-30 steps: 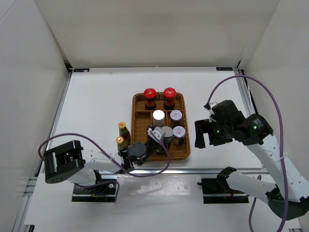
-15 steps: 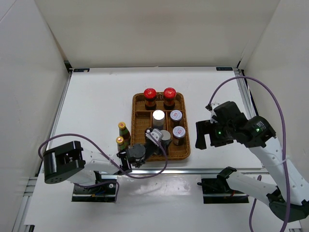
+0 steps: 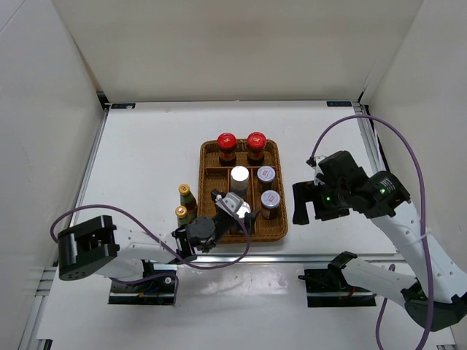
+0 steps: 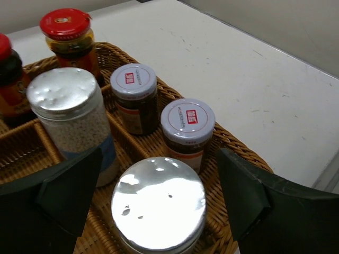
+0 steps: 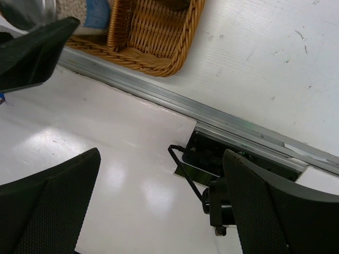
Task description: Organize the condiment bottles
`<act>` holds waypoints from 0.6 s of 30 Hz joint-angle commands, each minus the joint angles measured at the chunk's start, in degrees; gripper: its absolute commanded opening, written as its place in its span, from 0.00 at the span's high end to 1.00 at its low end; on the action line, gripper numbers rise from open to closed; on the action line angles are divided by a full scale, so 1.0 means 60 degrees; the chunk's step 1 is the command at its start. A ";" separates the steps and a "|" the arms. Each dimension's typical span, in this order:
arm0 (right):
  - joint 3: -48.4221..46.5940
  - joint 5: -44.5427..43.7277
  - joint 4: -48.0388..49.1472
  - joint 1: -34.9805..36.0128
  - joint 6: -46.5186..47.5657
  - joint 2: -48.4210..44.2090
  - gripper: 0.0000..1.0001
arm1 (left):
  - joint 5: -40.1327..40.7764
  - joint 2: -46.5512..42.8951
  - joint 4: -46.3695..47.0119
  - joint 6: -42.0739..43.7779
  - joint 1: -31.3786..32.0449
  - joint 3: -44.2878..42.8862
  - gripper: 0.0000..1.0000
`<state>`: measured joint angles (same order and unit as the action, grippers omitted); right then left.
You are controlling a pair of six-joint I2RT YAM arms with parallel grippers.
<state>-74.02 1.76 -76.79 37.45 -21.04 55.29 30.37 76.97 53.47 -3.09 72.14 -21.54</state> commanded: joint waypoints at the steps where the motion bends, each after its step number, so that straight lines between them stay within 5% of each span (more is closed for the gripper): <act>1: 0.0061 0.0190 -0.0721 -0.0031 -0.0083 0.0014 0.00 | 0.0694 -0.0947 -0.0705 0.0558 0.0033 -0.0656 0.00; 6: -0.0246 0.0103 -0.0839 -0.0031 -0.0184 0.0203 0.00 | 0.2610 -0.2148 -0.3527 0.0228 0.0033 -0.3055 0.00; 13: -0.0481 -0.0323 -0.0591 -0.0031 -0.0420 0.0409 0.00 | 0.3434 -0.2632 -1.2844 -0.2061 -0.0246 -0.8446 0.00; 18: -0.0057 -0.0001 0.0127 -0.0031 -0.0113 0.0921 0.00 | 0.3804 -0.3771 -1.6276 -0.3771 -0.0654 -0.9112 0.00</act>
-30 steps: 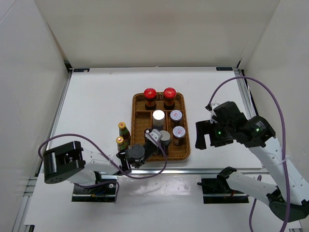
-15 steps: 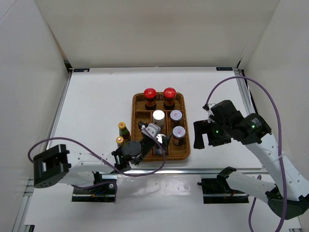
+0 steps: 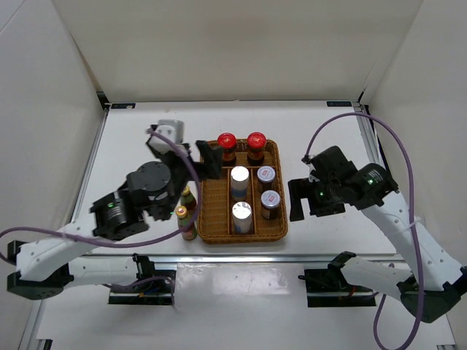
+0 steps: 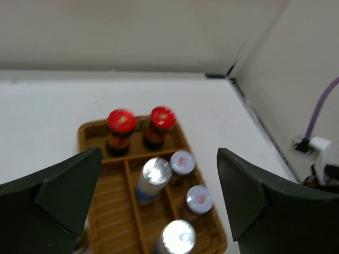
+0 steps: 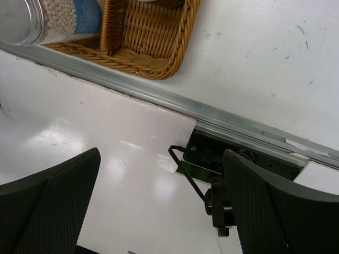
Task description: Organize the condiment bottles
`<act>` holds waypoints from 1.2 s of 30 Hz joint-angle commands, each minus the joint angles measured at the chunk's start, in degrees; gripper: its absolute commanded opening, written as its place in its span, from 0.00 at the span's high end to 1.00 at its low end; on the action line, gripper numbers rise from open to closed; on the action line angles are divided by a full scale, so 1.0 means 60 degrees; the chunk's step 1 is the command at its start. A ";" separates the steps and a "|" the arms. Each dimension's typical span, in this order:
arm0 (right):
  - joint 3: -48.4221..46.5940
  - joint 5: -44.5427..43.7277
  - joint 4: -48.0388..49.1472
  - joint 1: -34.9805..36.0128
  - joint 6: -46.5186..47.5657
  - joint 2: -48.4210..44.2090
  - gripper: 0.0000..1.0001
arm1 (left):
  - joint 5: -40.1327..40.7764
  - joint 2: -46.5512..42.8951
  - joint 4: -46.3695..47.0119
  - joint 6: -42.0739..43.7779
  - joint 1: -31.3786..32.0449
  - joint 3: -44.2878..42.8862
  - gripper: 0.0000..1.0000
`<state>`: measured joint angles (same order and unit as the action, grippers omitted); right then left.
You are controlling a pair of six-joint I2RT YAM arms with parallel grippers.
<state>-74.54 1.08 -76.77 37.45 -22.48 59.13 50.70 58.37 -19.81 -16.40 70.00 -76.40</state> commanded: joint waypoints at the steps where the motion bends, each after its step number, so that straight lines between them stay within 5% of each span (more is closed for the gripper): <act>1: 0.0118 0.0113 0.0386 -0.0031 0.0128 0.0368 0.00 | 0.0181 -0.0936 -0.4327 -0.1674 -0.0429 0.0251 0.00; 10: -0.0275 0.0215 0.0973 -0.0031 0.0684 0.1789 0.00 | -0.1344 -0.2594 -0.5340 -0.2993 -0.1324 0.2947 0.00; 25: -0.1067 0.0479 0.1340 -0.0119 0.1563 0.3312 0.00 | -0.4023 -0.1718 -0.3745 -0.2892 -0.4163 0.4983 0.00; 31: -0.0979 0.0567 0.1340 -0.0119 0.1652 0.3313 0.00 | -0.4684 -0.0503 -0.2835 -0.1984 -0.4985 0.4665 0.00; 34: -0.0892 0.0567 0.1340 -0.0119 0.1652 0.3313 0.00 | -0.4889 0.0114 -0.2733 -0.1895 -0.5249 0.4283 0.16; 35: -0.0790 0.0436 0.1340 -0.0119 0.1652 0.3313 0.00 | -0.4977 0.0493 -0.2733 -0.1750 -0.5439 0.4281 0.40; 36: -0.0702 0.0435 0.1340 -0.0119 0.1652 0.3313 0.00 | -0.5065 0.0641 -0.2733 -0.1748 -0.5441 0.4136 0.52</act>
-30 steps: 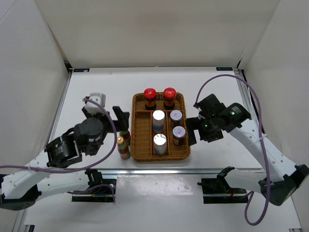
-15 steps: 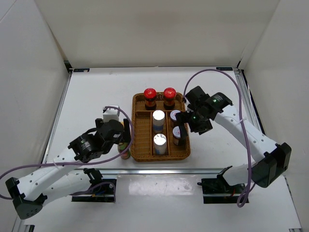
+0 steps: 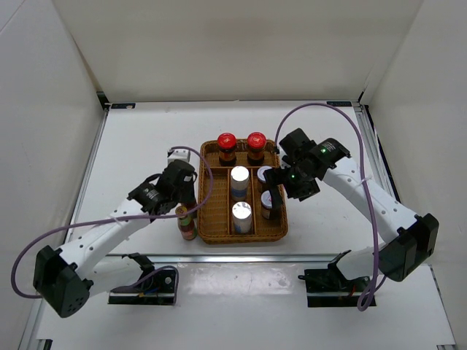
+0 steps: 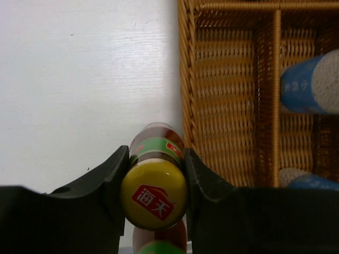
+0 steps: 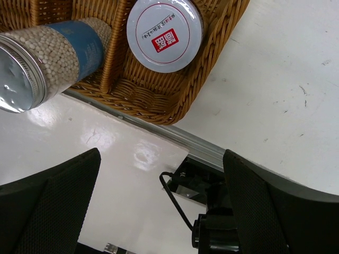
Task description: Organize the condiment bottles
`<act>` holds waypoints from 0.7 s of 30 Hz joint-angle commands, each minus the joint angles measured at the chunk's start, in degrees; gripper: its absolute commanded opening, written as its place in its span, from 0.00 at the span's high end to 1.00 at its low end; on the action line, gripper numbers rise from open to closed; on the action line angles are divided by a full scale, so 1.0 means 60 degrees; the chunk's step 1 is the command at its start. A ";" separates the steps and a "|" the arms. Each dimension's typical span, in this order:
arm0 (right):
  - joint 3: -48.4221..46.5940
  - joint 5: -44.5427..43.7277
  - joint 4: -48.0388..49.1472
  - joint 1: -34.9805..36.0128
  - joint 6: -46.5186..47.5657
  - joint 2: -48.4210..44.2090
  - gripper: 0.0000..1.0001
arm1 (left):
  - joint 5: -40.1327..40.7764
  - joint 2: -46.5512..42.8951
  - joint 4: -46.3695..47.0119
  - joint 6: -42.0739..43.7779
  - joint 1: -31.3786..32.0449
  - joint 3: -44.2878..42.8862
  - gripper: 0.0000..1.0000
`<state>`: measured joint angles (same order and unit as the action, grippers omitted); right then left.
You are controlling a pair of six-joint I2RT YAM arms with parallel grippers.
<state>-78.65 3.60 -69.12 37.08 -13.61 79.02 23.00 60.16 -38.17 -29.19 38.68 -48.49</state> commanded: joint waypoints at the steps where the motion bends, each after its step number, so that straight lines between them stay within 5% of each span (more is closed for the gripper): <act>1: -0.0016 -0.0071 0.0065 -0.0057 0.0173 -0.0002 0.00 | -0.0450 0.0446 0.0327 0.0383 -0.0365 -0.0517 0.63; 4: 0.0071 -0.0173 0.0065 -0.0057 0.0261 -0.0090 0.00 | -0.0450 0.0549 0.0327 0.0383 -0.0586 -0.0692 0.89; 12: -0.0103 -0.0262 0.0153 -0.0057 0.0261 0.0013 0.00 | 0.1263 0.0197 0.0532 0.1084 -0.0587 -0.2902 0.89; 21: -0.0104 -0.0261 0.0153 -0.0057 0.0349 0.0203 0.00 | 0.0546 0.1676 0.1001 0.1805 -0.0587 -0.4998 0.89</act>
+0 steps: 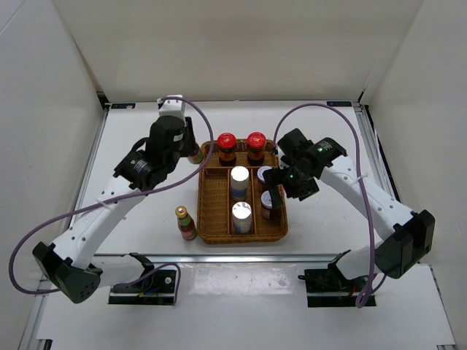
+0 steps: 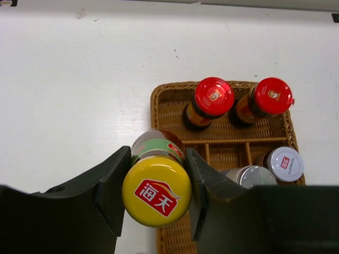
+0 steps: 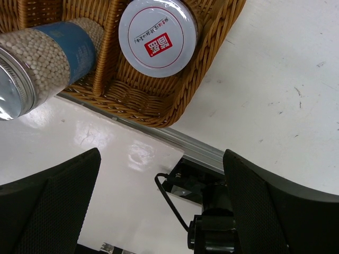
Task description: Organize the condiment bottles
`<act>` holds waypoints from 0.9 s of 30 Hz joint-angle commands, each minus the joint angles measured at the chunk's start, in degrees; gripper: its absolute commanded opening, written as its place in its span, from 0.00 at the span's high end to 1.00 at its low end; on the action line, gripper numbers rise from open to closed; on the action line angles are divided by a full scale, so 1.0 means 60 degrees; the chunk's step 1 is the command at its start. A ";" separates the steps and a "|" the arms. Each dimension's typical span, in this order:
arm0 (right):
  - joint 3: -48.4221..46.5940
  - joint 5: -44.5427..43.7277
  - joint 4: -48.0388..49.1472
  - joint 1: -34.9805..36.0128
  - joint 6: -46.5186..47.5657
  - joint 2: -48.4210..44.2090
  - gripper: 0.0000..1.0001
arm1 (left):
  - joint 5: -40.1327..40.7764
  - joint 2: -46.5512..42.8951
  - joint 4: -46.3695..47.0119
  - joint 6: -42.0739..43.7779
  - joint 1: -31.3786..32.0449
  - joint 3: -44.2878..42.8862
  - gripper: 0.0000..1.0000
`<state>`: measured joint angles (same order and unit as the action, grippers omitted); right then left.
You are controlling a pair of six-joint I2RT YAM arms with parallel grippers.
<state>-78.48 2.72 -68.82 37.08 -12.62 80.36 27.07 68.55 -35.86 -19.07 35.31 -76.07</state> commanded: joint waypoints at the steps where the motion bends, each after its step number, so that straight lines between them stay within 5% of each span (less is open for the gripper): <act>1: -0.0133 -0.0117 0.0102 -0.0057 0.0185 -0.0019 0.00 | -0.0277 0.0510 0.0702 -0.0115 -0.0026 -0.0402 0.89; 20: -0.0045 -0.0410 0.0102 -0.0145 0.0185 -0.0107 0.00 | -0.1932 0.2884 0.2124 -0.1070 0.0238 0.0739 0.89; 23: -0.0045 -0.0410 0.0102 -0.0145 0.0185 -0.0107 0.00 | -0.1934 0.3105 0.2211 -0.0982 0.0238 0.0872 0.68; 24: -0.0045 -0.0410 0.0102 -0.0145 0.0185 -0.0107 0.00 | -0.2035 0.3106 0.2211 -0.0895 0.0238 0.0959 0.49; 26: -0.0045 -0.0410 0.0102 -0.0145 0.0185 -0.0194 0.00 | -0.2123 0.3106 0.2211 -0.0894 0.0238 0.0960 0.29; 27: -0.0045 -0.0410 0.0102 -0.0145 0.0185 -0.0195 0.00 | -0.2124 0.3106 0.2211 -0.0981 0.0238 0.0960 0.01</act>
<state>-78.48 1.15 -68.82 36.38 -12.05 80.38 15.84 88.51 -25.54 -24.12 36.60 -70.08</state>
